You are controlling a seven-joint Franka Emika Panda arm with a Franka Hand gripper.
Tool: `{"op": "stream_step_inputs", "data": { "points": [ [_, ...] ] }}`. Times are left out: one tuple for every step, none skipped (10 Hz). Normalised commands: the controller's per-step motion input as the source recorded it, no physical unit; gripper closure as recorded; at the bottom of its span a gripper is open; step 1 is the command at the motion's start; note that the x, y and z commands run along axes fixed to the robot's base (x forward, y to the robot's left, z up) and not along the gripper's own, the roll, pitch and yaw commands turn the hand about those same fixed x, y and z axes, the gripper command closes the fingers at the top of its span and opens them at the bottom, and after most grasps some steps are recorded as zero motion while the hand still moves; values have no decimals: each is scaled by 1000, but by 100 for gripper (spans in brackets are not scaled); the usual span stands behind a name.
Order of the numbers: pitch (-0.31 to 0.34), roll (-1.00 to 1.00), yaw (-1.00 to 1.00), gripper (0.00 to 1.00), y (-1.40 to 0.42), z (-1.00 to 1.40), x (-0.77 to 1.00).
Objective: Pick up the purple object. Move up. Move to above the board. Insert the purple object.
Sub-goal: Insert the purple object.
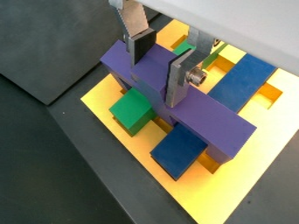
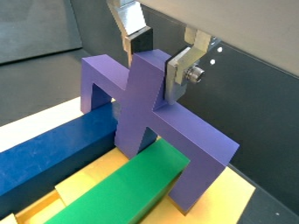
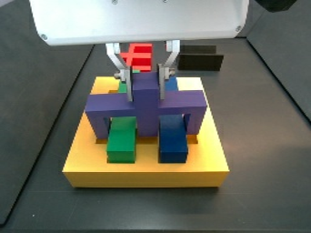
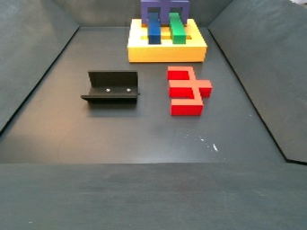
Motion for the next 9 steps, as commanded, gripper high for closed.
{"op": "stream_step_inputs", "data": {
  "points": [
    [280,-500,-60,100,0,120,-49],
    [271,-500,-60,100,0,123,-40],
    [246,-500,-60,100,0,137,0],
    [193,-500,-37,100,0,140,20],
    [179,-500,-6,100,0,0,117],
    [200,-497,-26,100,-43,0,209],
    [190,-477,-49,100,-49,0,217],
    [180,-500,-66,100,0,0,183],
    [180,-500,-86,100,0,9,131]
  ]
}}
